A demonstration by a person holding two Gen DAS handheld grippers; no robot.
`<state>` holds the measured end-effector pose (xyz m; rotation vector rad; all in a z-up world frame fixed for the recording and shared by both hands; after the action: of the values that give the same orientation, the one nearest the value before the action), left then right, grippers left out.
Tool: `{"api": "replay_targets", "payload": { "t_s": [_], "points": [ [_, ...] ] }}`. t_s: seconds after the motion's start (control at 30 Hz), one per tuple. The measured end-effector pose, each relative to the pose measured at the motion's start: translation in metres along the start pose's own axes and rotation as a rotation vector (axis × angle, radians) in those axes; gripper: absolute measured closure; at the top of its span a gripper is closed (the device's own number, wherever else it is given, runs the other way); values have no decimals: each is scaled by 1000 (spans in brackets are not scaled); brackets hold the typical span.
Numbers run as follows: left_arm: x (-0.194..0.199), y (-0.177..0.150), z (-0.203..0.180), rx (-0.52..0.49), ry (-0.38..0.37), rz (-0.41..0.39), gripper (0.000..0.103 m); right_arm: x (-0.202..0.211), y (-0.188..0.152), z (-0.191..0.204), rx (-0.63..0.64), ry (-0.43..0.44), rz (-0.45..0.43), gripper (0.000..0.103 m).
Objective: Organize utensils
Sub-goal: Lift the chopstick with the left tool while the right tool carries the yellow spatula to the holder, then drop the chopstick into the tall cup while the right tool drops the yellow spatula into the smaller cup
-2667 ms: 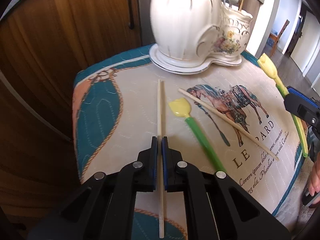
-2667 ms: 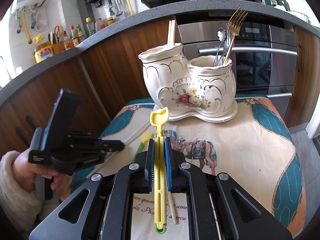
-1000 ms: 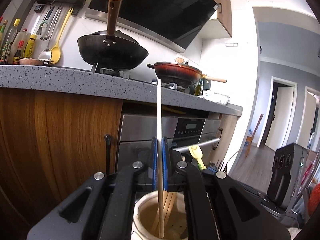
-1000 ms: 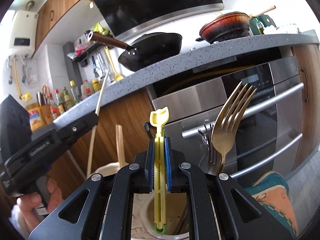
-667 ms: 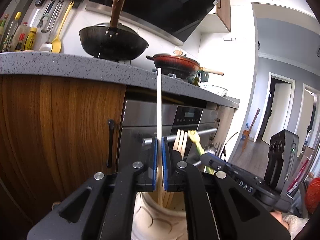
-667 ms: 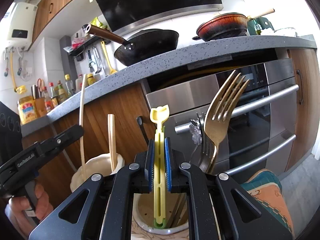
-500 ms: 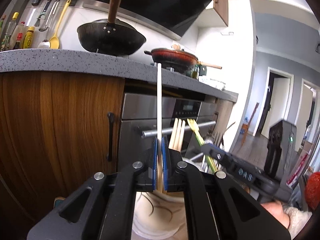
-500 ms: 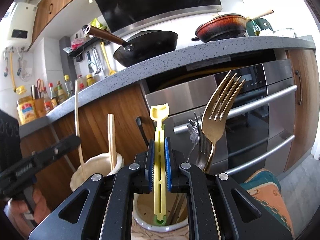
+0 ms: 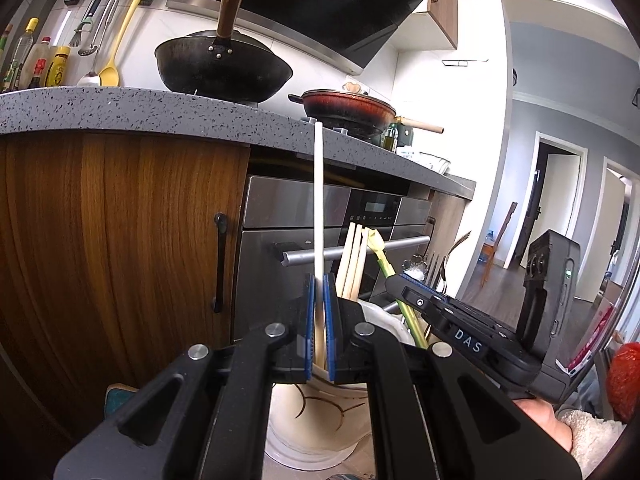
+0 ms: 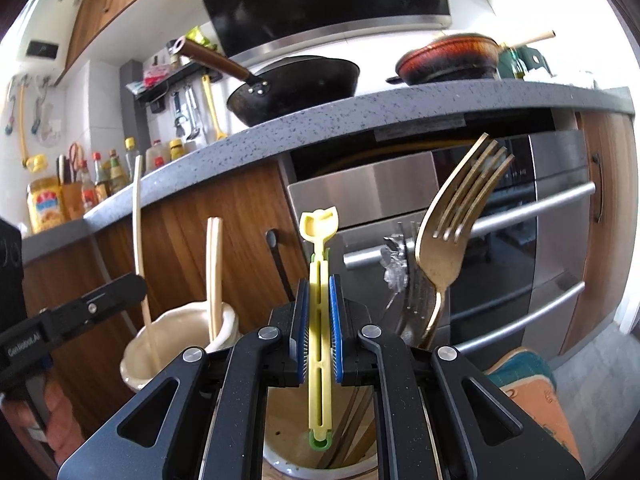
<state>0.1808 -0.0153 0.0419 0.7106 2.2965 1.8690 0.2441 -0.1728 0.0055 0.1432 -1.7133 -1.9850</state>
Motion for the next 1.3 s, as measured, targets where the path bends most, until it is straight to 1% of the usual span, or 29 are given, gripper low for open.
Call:
{"api": "replay_targets", "payload": {
  "t_s": [0.13,0.3,0.47,0.63,0.77,0.87,0.93,1.07,1.2,1.27,1.3],
  "points": [
    [0,-2,0,-5,-2,7,99,3,-3,5,45,-15,-6,92],
    [0,-1,2,-1,-7,9,99,11,-5,2,36,-18,-2,92],
    [-1,-3,3,-4,-8,28,99,24,-6,-3,19,-24,2,92],
    [-4,-7,4,-1,-7,54,99,35,-14,-6,34,-52,23,92],
    [-3,-7,3,-1,-12,58,99,44,-25,-11,36,-74,56,92],
    [-3,-8,2,-11,-11,59,98,50,-28,-14,37,-83,62,92],
    [-3,-9,0,-14,-12,60,95,52,-31,-17,36,-104,72,92],
    [-1,-8,-1,-20,-10,52,78,51,-32,-20,43,-127,81,92],
    [0,-7,-2,-22,-8,45,76,50,-31,-21,41,-123,78,92],
    [2,-6,-2,-23,-4,40,66,50,-31,-21,42,-126,77,92],
    [3,-5,-2,-23,-2,34,64,50,-31,-21,42,-126,76,92]
  ]
}}
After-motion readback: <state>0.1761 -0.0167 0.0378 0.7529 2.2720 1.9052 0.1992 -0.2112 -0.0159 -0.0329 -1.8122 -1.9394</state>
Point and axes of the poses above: each gripper's, at about its wrist camera, not at the fingertips, and x roughly against the way its jaws point, z to its left, y to its top, the point moved 7 cm from there along -x, roughly the way its jaws point, and after that the axes turned 9 degrees about -y, right-handed, at the moved point
